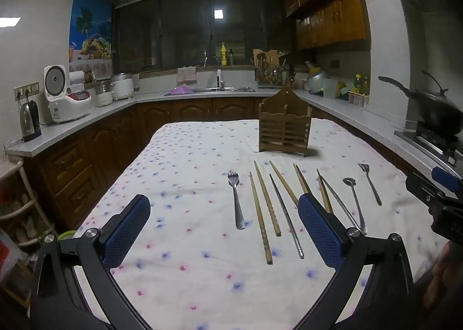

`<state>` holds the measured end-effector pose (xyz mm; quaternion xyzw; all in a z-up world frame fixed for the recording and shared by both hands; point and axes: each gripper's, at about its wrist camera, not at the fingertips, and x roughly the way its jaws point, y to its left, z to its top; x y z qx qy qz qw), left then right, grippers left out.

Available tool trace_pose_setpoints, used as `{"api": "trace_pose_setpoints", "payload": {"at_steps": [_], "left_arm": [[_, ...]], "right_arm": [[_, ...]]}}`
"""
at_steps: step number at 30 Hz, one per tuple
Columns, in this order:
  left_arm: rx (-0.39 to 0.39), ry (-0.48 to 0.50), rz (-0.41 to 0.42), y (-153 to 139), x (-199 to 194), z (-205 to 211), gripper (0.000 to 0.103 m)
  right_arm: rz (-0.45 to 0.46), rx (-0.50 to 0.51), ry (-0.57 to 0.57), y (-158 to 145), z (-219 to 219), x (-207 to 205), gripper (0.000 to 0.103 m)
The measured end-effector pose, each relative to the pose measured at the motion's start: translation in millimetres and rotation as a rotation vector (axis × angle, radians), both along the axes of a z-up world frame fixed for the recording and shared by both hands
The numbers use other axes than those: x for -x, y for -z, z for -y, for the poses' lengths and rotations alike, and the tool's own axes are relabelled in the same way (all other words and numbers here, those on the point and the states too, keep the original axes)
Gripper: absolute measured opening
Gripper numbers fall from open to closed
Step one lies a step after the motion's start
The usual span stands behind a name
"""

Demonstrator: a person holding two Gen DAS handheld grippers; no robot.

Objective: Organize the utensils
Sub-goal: 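Move both tools forward toward the row of utensils on the cloth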

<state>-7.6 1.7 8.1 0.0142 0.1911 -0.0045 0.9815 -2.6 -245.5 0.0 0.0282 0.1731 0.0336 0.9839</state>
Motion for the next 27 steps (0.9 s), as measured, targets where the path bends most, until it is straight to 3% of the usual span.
{"api": "trace_pose_setpoints", "payload": {"at_steps": [27], "left_arm": [[0.006,-0.001,-0.030,13,-11,0,0.103]], "right_arm": [[-0.031,-0.009,-0.013,10,-4,-7,0.102]]}}
